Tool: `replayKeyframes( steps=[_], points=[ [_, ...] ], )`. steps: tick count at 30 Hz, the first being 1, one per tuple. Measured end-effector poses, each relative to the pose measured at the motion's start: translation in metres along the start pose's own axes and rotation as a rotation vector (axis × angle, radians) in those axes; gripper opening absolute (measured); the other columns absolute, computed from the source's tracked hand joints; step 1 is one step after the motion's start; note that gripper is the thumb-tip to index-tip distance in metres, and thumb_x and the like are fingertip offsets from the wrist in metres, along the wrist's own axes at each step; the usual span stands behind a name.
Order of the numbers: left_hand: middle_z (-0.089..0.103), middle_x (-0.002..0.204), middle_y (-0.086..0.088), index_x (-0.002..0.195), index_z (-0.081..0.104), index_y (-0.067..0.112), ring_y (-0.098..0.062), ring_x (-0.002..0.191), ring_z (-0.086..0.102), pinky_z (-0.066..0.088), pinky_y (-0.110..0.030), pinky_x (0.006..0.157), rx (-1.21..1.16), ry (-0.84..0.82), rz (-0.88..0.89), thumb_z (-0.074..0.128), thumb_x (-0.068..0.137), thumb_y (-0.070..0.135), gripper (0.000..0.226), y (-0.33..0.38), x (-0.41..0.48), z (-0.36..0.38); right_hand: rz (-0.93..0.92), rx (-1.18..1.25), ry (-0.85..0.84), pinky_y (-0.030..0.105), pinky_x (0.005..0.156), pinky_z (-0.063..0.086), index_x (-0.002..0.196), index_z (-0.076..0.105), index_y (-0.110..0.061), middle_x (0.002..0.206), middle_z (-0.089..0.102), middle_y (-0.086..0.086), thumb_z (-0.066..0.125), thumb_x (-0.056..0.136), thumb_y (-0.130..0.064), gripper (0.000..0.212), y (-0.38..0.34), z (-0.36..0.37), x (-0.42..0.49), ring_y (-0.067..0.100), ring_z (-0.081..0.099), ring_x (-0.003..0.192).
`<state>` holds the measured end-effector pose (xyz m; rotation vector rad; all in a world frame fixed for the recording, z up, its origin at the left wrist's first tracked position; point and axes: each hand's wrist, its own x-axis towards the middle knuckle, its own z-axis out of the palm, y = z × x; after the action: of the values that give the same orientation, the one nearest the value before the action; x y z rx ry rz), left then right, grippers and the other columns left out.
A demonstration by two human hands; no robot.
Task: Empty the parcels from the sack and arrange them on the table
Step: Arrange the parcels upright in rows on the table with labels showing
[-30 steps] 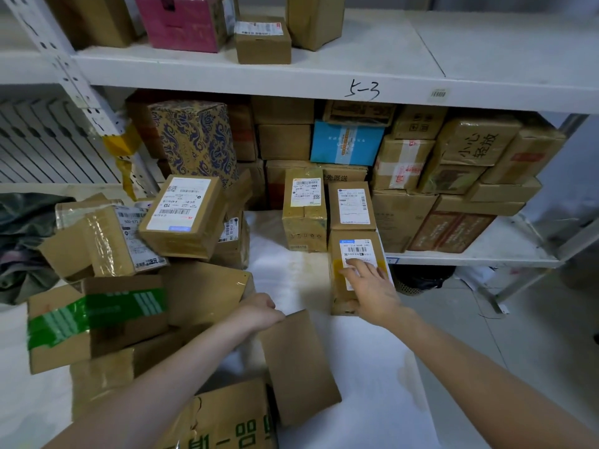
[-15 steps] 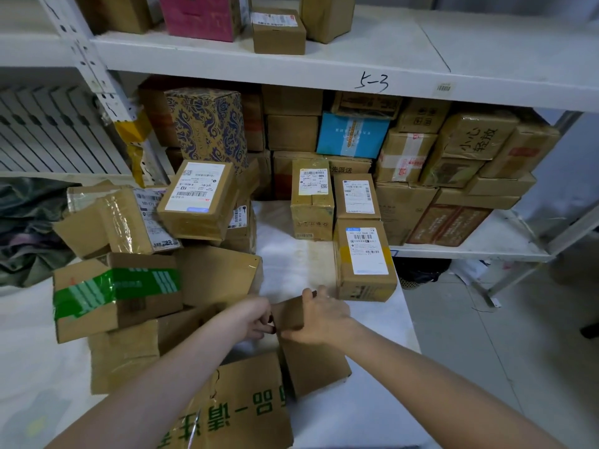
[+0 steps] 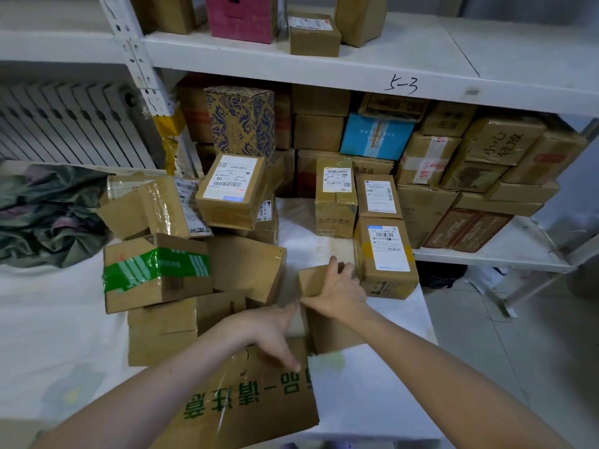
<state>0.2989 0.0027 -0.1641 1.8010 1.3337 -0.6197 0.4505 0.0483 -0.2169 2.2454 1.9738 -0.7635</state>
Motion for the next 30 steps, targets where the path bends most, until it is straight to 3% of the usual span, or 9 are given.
replayKeyframes(
  steps=[3,7,12,16,19,22,25,28,30],
  points=[
    [-0.01,0.161,-0.011,0.144,-0.032,0.032,-0.034,0.148,-0.001,0.017,-0.048,0.118,0.141,-0.083,0.0,0.081,0.068,0.049,0.138,0.004,-0.007,0.012,0.061,0.088,0.042,0.042,0.092,0.046,0.15,0.002,-0.021,0.145,0.02,0.015,0.07,0.067,-0.067,0.117,-0.002,-0.01,0.008,0.039,0.042,0.127],
    [-0.022,0.158,-0.015,0.142,-0.036,0.031,-0.037,0.145,-0.015,-0.002,-0.059,0.117,0.329,-0.07,0.031,0.084,0.06,0.053,0.147,0.011,-0.011,0.037,0.119,0.152,0.043,0.04,0.09,0.046,0.149,0.005,-0.02,0.145,0.019,0.015,0.07,0.069,-0.065,0.112,0.003,-0.014,0.009,0.04,0.044,0.125],
    [0.0,0.154,-0.015,0.144,-0.033,0.03,-0.039,0.144,0.001,0.004,-0.062,0.115,0.352,0.05,0.027,0.085,0.06,0.049,0.146,0.007,-0.013,0.057,0.121,0.172,0.021,0.041,0.09,0.047,0.147,0.01,-0.02,0.141,0.021,0.013,0.07,0.067,-0.064,0.109,0.004,0.0,0.0,0.039,0.046,0.123],
    [0.009,0.151,-0.013,0.151,-0.016,0.031,-0.038,0.141,0.008,0.018,-0.055,0.114,0.315,0.087,0.032,0.081,0.063,0.047,0.132,0.008,-0.018,0.054,0.095,0.185,0.042,0.044,0.091,0.05,0.14,0.019,-0.017,0.135,0.023,0.013,0.072,0.064,-0.063,0.103,0.006,0.003,-0.005,0.038,0.047,0.119],
    [0.007,0.155,-0.009,0.152,-0.003,0.037,-0.035,0.143,0.013,0.033,-0.046,0.111,0.138,0.056,0.036,0.081,0.066,0.044,0.12,-0.004,-0.03,0.024,0.053,0.196,0.037,0.043,0.09,0.05,0.139,0.02,-0.016,0.135,0.023,0.012,0.074,0.066,-0.058,0.1,0.01,0.005,-0.012,0.038,0.047,0.119],
    [0.015,0.157,-0.003,0.152,0.006,0.037,-0.026,0.141,0.025,0.032,-0.032,0.109,-0.196,0.038,0.13,0.08,0.07,0.038,0.11,-0.022,-0.045,-0.016,0.098,0.19,0.027,0.043,0.094,0.049,0.139,0.02,-0.014,0.136,0.022,0.013,0.076,0.068,-0.057,0.1,0.023,0.004,-0.015,0.037,0.048,0.12],
    [0.029,0.15,-0.001,0.145,0.02,0.044,-0.022,0.133,0.037,0.036,-0.036,0.11,-0.552,0.035,0.227,0.08,0.049,0.042,0.113,-0.04,-0.057,-0.038,0.156,0.232,-0.025,0.043,0.096,0.048,0.141,0.02,-0.014,0.14,0.02,0.015,0.077,0.071,-0.052,0.098,0.035,0.002,-0.018,0.037,0.048,0.121],
    [0.04,0.141,-0.003,0.141,0.031,0.038,-0.016,0.118,0.05,0.046,-0.025,0.091,-0.85,0.069,0.309,0.083,0.039,0.031,0.115,-0.053,-0.055,-0.037,0.125,0.204,-0.062,0.041,0.095,0.049,0.141,0.021,-0.014,0.14,0.02,0.015,0.075,0.072,-0.047,0.093,0.041,0.007,-0.024,0.035,0.05,0.118],
    [0.049,0.135,-0.005,0.138,0.037,0.034,-0.018,0.115,0.053,0.046,-0.027,0.087,-1.029,0.105,0.333,0.093,0.025,0.029,0.125,-0.061,-0.052,-0.03,0.133,0.194,-0.052,0.039,0.092,0.049,0.143,0.021,-0.017,0.141,0.02,0.014,0.078,0.068,-0.05,0.1,0.043,0.012,-0.028,0.033,0.049,0.119]
  ],
)
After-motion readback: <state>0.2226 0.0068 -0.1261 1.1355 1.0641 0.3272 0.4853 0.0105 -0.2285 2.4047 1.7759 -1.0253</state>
